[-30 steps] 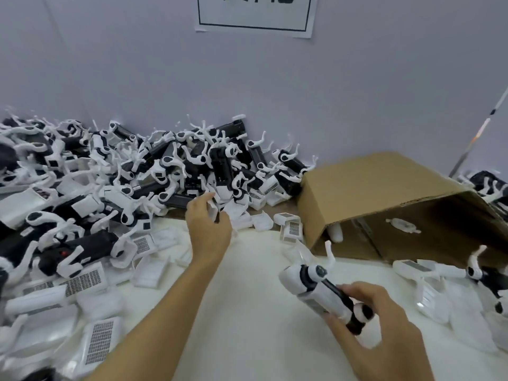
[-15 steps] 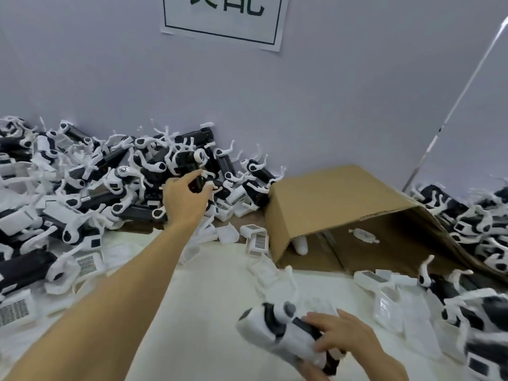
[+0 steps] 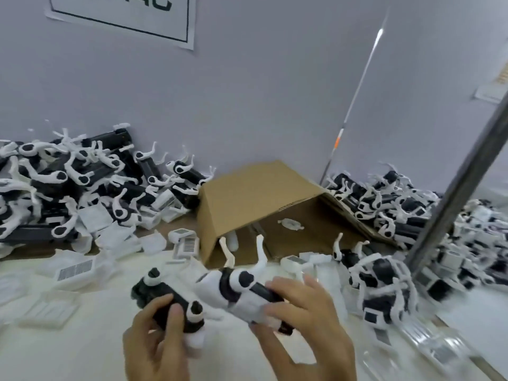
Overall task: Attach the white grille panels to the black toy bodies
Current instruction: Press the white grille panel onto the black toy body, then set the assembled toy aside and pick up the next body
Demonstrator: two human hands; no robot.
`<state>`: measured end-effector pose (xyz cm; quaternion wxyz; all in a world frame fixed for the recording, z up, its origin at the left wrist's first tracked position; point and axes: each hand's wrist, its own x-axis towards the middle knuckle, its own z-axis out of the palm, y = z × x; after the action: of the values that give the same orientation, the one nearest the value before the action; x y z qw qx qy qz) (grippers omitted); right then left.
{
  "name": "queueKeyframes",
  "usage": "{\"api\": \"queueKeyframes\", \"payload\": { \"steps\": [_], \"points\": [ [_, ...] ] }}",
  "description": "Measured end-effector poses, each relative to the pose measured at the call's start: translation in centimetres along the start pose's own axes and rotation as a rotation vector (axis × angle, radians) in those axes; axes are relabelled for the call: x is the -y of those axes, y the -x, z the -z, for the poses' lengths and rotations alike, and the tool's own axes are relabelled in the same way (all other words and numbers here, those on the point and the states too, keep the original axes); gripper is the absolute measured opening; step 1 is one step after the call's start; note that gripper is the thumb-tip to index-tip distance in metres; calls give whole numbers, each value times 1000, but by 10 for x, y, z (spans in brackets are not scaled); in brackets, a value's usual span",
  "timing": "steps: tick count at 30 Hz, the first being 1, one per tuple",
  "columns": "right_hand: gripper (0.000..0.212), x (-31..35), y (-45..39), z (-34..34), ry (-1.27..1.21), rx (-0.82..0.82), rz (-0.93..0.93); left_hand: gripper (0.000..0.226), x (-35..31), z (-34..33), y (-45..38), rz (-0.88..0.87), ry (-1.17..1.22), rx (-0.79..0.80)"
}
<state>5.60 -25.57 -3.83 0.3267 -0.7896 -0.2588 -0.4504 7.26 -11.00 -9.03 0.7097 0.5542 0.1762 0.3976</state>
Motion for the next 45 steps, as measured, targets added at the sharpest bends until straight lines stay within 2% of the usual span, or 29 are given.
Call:
{"api": "queueKeyframes", "payload": {
  "steps": [2, 4, 5, 7, 9, 10, 12, 14, 15, 17, 18, 19, 21, 23, 25, 27, 29, 31, 33, 34, 36, 38, 40, 43, 45],
  "points": [
    [21, -17, -28, 27, 120, -27, 257, 18, 1, 3, -2, 25, -36, 27],
    [21, -39, -73, 60, 263, -78, 357, 19, -2, 4, -6, 45, -68, 97],
    [20, -55, -99, 76, 370, -114, 329, 21, -5, 3, -8, 50, -77, 128],
    [29, -90, -151, 105, 552, -115, 32, 28, -6, 3, -10, 70, -106, 177],
    [47, -111, -178, 120, 696, 0, -344, 43, -4, 1, -11, 100, -93, 204],
    [51, -116, -178, 118, 724, 65, -451, 53, -4, 0, -12, 117, -78, 213],
    [43, -116, -159, 103, 602, 166, -493, 70, -5, 2, -14, 46, -80, 249],
    [27, -98, -128, 77, 313, 292, -462, 80, -6, 7, -19, -185, -152, 376],
    [33, -87, -110, 62, 164, 405, -457, 77, -9, 11, -24, -305, -198, 470],
    [65, -66, -80, 31, -76, 639, -412, 72, -15, 18, -37, -478, -287, 625],
    [79, -56, -69, 17, -162, 752, -387, 76, -19, 22, -43, -518, -305, 707],
    [86, -48, -61, 4, -245, 835, -379, 83, -23, 27, -48, -526, -299, 774],
    [84, -38, -48, -13, -355, 896, -438, 90, -29, 35, -55, -520, -274, 822],
    [78, -33, -36, -23, -438, 879, -548, 96, -31, 43, -58, -472, -215, 807],
    [74, -30, -23, -32, -498, 862, -623, 111, -33, 51, -65, -345, -159, 783],
    [63, -28, -11, -41, -560, 788, -688, 121, -33, 54, -71, -278, -134, 766],
    [61, -28, 0, -46, -659, 683, -781, 113, -32, 51, -70, -240, -117, 710],
    [65, -27, 4, -48, -705, 601, -852, 97, -27, 45, -63, -239, -162, 537],
    [62, -22, 6, -52, -705, 485, -887, 60, -21, 40, -54, -163, -199, 285],
    [62, -19, 6, -55, -710, 422, -904, 48, -21, 36, -47, -57, -174, 184],
    [73, -13, 8, -59, -737, 336, -955, 62, -21, 30, -33, 194, -81, 102],
    [86, -8, 11, -60, -787, 322, -994, 68, -20, 23, -23, 286, -99, 252],
    [77, -2, 14, -61, -847, 346, -951, 57, -21, 18, -16, 308, -93, 453],
    [62, 6, 16, -59, -840, 337, -894, 58, -22, 16, -22, 458, 84, 512],
    [50, 9, 18, -60, -839, 346, -876, 50, -19, 21, -28, 471, 141, 564]
  ]
}}
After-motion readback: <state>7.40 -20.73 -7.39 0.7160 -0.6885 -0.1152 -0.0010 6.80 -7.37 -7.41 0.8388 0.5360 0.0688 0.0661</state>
